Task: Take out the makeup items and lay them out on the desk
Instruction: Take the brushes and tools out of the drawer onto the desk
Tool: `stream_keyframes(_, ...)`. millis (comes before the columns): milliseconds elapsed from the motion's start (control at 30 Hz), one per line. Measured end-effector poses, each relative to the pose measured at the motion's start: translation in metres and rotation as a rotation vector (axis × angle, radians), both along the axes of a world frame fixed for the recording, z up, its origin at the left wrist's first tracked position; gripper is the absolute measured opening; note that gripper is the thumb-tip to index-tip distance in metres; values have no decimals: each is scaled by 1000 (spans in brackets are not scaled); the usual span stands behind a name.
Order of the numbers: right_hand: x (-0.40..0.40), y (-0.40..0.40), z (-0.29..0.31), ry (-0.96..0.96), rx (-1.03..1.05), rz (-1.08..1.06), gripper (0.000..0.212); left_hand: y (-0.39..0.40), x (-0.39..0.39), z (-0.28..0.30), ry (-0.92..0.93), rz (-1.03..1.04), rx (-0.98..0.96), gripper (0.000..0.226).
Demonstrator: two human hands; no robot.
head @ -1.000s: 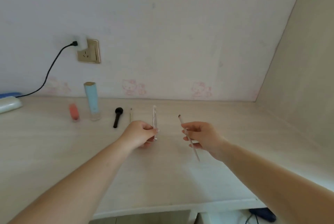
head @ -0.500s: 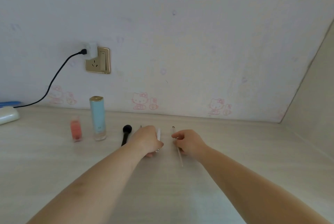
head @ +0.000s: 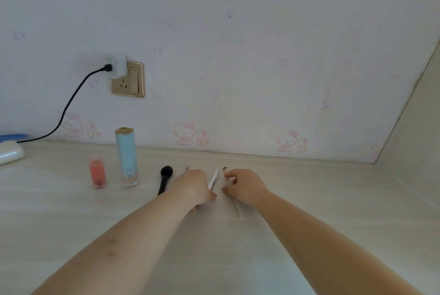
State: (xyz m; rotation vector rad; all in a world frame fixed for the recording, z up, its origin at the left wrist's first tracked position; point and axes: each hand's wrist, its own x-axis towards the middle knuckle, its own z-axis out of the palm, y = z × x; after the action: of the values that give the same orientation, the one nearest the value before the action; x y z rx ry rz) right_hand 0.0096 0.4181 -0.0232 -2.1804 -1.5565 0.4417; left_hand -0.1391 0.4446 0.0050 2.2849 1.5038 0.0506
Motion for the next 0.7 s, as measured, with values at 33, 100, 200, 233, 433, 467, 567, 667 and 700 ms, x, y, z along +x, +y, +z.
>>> stream_keyframes(33, 0, -3, 1, 18, 21, 3, 51, -1, -1, 2, 9, 1, 12, 33)
stream_keyframes(100, 0, -13, 4, 47, 76, 6, 55, -5, -3, 7, 43, -13, 81, 35)
stream_keyframes(200, 4, -38, 11, 62, 169, 12, 55, -19, -9, 17, 23, -29, 183, 34)
stream_keyframes(233, 7, -50, 15, 69, 209, 18, 53, -25, -10, 20, -10, -29, 193, 33)
stream_keyframes(433, 24, -145, 36, 71, 335, 117, 46, -95, -3, 25, -260, -167, 140, 25)
stream_keyframes(467, 27, -163, 37, 70, 335, 121, 45, -110, 0, 25, -289, -201, 134, 24)
stream_keyframes(567, 40, -224, 35, 64, 287, 119, 41, -161, 12, 23, -352, -296, 70, 21)
stream_keyframes(667, 52, -288, 29, 58, 231, 79, 38, -211, 22, 17, -353, -433, 19, 20)
stream_keyframes(700, 56, -306, 26, 62, 220, 66, 38, -224, 25, 16, -344, -480, 2, 20)
